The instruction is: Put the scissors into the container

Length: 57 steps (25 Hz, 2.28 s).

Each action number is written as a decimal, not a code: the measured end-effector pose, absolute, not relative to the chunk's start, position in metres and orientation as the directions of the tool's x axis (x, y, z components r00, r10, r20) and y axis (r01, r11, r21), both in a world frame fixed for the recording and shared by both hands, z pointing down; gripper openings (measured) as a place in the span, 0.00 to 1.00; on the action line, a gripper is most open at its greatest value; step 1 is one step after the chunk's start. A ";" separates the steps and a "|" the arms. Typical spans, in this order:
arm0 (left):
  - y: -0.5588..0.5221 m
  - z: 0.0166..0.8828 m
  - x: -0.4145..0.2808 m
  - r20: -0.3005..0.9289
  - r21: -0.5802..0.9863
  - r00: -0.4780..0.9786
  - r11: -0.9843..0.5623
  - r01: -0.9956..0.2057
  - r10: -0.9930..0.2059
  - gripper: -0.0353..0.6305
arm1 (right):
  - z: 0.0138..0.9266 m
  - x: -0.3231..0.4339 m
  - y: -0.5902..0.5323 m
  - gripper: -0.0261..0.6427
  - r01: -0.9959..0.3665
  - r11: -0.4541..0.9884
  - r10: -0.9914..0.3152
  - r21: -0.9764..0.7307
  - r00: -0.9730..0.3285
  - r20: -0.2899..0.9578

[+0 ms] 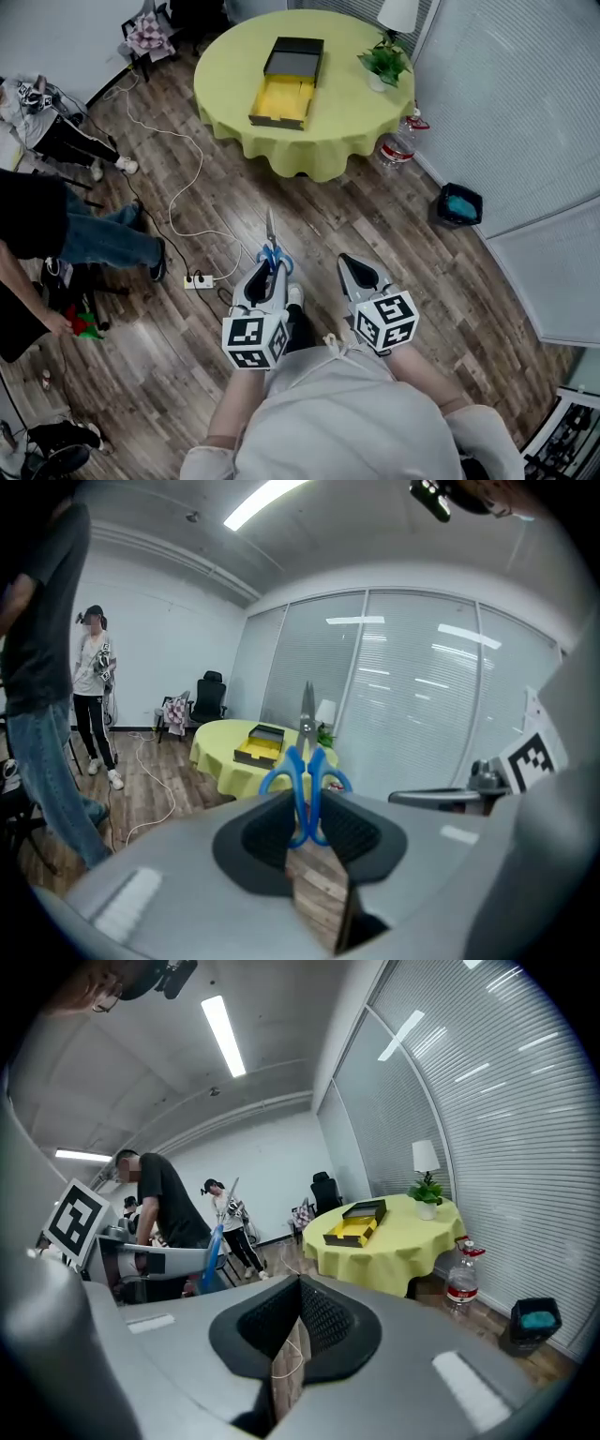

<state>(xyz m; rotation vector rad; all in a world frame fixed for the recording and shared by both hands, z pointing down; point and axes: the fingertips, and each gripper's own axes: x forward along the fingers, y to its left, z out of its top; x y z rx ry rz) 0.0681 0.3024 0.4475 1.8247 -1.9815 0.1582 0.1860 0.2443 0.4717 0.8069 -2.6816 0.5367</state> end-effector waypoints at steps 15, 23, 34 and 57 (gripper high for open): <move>0.214 0.434 -0.101 0.350 0.241 0.006 0.084 -0.967 -0.937 0.18 | 0.461 0.022 0.149 0.04 -0.617 0.754 -0.512 -0.226 -0.768 0.385; 0.177 0.453 -0.135 0.384 0.243 -0.009 0.110 -0.964 -0.923 0.18 | 0.475 -0.006 0.108 0.04 -0.618 0.753 -0.507 -0.226 -0.763 0.401; 0.050 0.455 -0.173 0.400 0.196 -0.063 0.152 -0.969 -0.914 0.18 | 0.477 -0.048 -0.030 0.04 -0.579 0.779 -0.473 -0.238 -0.794 0.383; -0.214 0.511 -0.191 0.579 0.139 -0.013 0.114 -0.984 -0.815 0.18 | 0.500 -0.076 -0.300 0.04 -0.591 0.754 -0.453 -0.286 -0.784 0.425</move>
